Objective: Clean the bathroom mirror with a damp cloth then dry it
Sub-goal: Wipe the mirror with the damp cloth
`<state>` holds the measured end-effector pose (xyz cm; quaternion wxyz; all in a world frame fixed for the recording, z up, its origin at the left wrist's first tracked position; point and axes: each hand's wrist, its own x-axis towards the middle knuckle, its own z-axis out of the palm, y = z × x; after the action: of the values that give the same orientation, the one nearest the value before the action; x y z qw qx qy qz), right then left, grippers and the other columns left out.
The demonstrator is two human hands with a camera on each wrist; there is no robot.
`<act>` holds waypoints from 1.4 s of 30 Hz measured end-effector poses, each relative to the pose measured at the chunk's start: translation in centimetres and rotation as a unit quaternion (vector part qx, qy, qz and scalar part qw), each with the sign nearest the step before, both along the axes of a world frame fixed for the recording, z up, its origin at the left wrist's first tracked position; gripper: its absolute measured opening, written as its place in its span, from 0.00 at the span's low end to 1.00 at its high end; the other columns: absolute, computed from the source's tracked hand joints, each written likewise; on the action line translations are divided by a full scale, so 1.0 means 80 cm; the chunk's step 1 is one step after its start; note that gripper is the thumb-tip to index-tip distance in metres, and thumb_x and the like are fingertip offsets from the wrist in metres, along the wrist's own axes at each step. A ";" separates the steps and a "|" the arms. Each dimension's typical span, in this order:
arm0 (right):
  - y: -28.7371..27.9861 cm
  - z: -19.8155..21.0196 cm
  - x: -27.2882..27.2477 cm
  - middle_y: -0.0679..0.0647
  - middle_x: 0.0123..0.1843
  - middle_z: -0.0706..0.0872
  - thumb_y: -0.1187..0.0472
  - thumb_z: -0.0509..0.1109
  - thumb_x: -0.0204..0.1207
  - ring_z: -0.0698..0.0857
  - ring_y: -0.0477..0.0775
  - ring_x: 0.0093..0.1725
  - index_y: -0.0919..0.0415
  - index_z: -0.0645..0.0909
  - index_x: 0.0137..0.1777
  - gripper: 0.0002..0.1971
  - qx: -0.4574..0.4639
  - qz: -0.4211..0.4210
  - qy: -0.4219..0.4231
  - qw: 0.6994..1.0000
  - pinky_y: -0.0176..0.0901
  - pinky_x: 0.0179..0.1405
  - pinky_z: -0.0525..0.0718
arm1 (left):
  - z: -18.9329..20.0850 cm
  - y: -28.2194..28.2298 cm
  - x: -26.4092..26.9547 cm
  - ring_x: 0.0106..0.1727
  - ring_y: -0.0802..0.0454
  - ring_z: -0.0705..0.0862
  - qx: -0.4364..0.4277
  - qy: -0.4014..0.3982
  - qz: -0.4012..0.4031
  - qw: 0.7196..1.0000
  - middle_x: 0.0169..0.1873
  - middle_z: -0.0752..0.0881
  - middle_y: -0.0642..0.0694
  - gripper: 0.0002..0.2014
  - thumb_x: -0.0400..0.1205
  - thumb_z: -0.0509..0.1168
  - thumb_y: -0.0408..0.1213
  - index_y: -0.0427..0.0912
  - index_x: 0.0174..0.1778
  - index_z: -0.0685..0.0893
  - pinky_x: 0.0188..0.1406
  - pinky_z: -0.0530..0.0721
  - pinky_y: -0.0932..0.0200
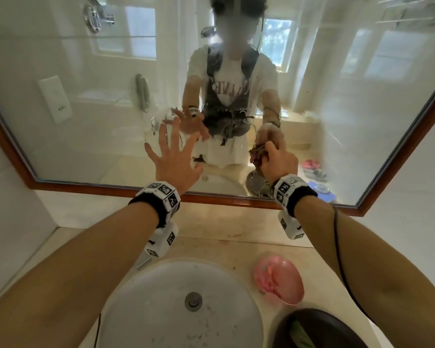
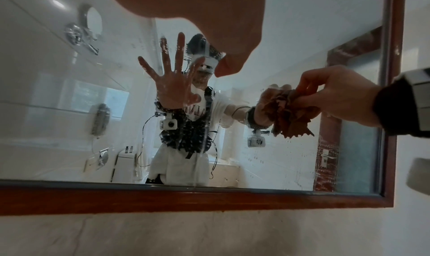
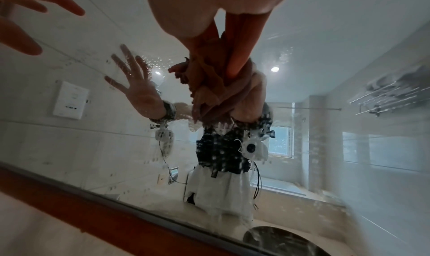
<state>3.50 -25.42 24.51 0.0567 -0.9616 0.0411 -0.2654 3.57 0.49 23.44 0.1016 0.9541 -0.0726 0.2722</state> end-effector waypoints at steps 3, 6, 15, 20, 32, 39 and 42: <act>0.023 -0.002 0.006 0.59 0.62 0.77 0.57 0.62 0.80 0.76 0.58 0.36 0.57 0.75 0.56 0.08 -0.009 0.015 0.005 1.000 0.47 0.34 0.76 | -0.003 0.026 0.005 0.86 0.35 0.35 0.002 0.005 0.015 1.000 0.87 0.37 0.47 0.39 0.77 0.67 0.57 0.65 0.82 0.55 0.75 0.47 0.16; 0.060 -0.007 0.010 0.59 0.60 0.78 0.57 0.63 0.80 0.75 0.56 0.38 0.57 0.76 0.56 0.08 -0.015 0.025 0.007 1.000 0.46 0.34 0.74 | -0.005 0.055 0.012 0.86 0.35 0.37 0.001 0.011 0.022 1.000 0.87 0.39 0.48 0.39 0.77 0.66 0.60 0.67 0.82 0.54 0.75 0.49 0.17; 0.252 -0.022 0.041 0.60 0.60 0.76 0.57 0.67 0.77 0.81 0.62 0.43 0.57 0.76 0.59 0.12 -0.057 0.095 0.016 0.994 0.50 0.40 0.80 | -0.004 0.182 0.041 0.86 0.34 0.42 -0.017 -0.001 0.030 0.999 0.87 0.41 0.44 0.40 0.76 0.67 0.62 0.63 0.83 0.57 0.76 0.56 0.20; 0.341 -0.031 0.057 0.61 0.57 0.77 0.59 0.68 0.77 0.82 0.63 0.38 0.58 0.79 0.57 0.10 -0.087 0.149 0.028 0.985 0.48 0.31 0.80 | -0.014 0.240 0.052 0.86 0.34 0.44 -0.039 -0.007 0.030 0.999 0.87 0.43 0.43 0.39 0.76 0.68 0.60 0.62 0.82 0.60 0.75 0.58 0.21; 0.250 -0.036 0.045 0.60 0.55 0.78 0.57 0.69 0.75 0.82 0.61 0.40 0.56 0.78 0.52 0.08 -0.102 0.062 0.004 0.993 0.49 0.33 0.84 | -0.018 0.270 0.059 0.86 0.35 0.43 -0.062 0.005 0.008 0.998 0.87 0.42 0.44 0.38 0.76 0.68 0.62 0.61 0.81 0.62 0.76 0.58 0.21; 0.309 -0.042 0.061 0.62 0.54 0.78 0.59 0.71 0.73 0.81 0.63 0.39 0.58 0.79 0.52 0.10 -0.114 0.087 0.002 0.990 0.47 0.32 0.80 | -0.029 0.311 0.065 0.86 0.36 0.44 -0.080 0.000 0.017 0.997 0.87 0.44 0.44 0.36 0.77 0.68 0.60 0.61 0.80 0.63 0.75 0.60 0.21; 0.365 -0.045 0.071 0.62 0.56 0.78 0.58 0.71 0.72 0.82 0.64 0.41 0.57 0.80 0.55 0.12 -0.128 0.124 0.010 0.984 0.49 0.34 0.82 | -0.039 0.336 0.068 0.86 0.35 0.46 -0.090 -0.008 0.026 0.996 0.87 0.48 0.44 0.36 0.75 0.69 0.60 0.62 0.79 0.64 0.72 0.63 0.21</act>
<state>9.14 3.75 20.94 -0.0347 -0.9612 -0.1121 -0.2498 9.01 27.35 20.29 0.1789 0.9404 -0.0235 0.2882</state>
